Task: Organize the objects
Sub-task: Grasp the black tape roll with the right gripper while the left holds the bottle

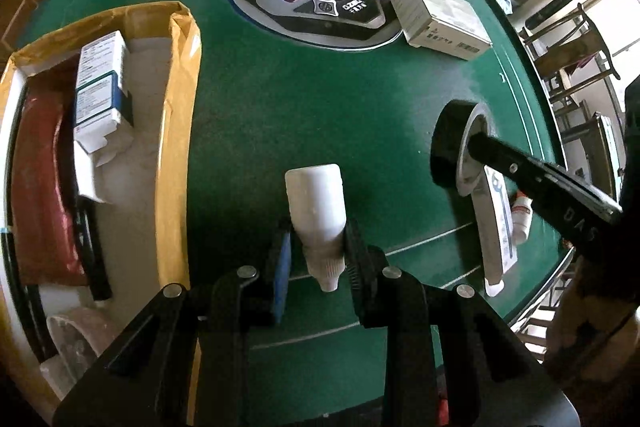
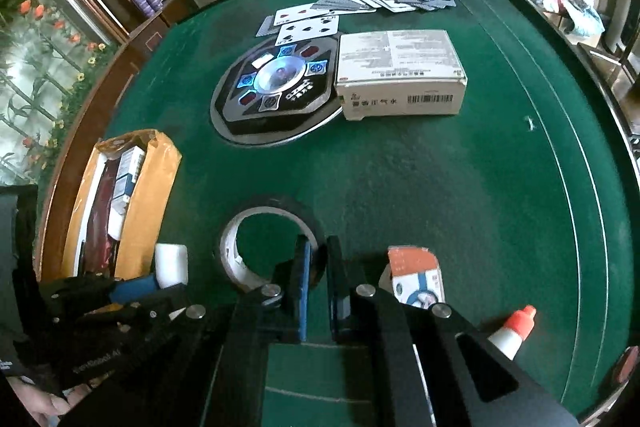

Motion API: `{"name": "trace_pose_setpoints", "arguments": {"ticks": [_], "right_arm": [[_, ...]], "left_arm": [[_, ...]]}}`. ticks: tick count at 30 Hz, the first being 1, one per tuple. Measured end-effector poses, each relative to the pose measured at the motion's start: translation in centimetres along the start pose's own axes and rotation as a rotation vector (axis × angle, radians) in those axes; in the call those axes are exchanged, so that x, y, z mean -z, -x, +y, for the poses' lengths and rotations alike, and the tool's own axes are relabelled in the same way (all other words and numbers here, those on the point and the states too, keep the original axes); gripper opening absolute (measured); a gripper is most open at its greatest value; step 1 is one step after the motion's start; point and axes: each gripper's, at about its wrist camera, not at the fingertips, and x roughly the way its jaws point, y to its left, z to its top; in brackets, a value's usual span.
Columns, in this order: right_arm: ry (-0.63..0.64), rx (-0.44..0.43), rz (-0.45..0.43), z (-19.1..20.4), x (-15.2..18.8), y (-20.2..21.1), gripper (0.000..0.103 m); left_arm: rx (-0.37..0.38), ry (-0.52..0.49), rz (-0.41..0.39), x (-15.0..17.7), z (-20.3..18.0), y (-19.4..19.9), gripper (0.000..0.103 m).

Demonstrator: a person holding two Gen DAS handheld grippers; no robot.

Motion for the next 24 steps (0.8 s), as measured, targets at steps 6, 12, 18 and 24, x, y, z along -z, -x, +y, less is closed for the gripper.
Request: {"name": "trace_pose_setpoints", "arguments": {"ticks": [6, 12, 18, 24], "right_arm": [[0.005, -0.057, 0.039, 1.9, 2.1, -0.6, 0.005], [0.083, -0.093, 0.075, 5.0, 3.9, -1.5, 0.005], [0.103, -0.118, 0.085, 6.3, 4.4, -2.1, 0.005], [0.107, -0.13, 0.084, 7.1, 4.0, -2.3, 0.005]], "left_arm": [[0.007, 0.018, -0.004, 1.2, 0.2, 1.0, 0.025], [-0.006, 0.041, -0.016, 2.9, 1.3, 2.9, 0.025], [-0.028, 0.078, -0.035, 3.7, 2.5, 4.2, 0.025], [-0.028, 0.102, -0.058, 4.1, 3.2, 5.4, 0.025]]}}
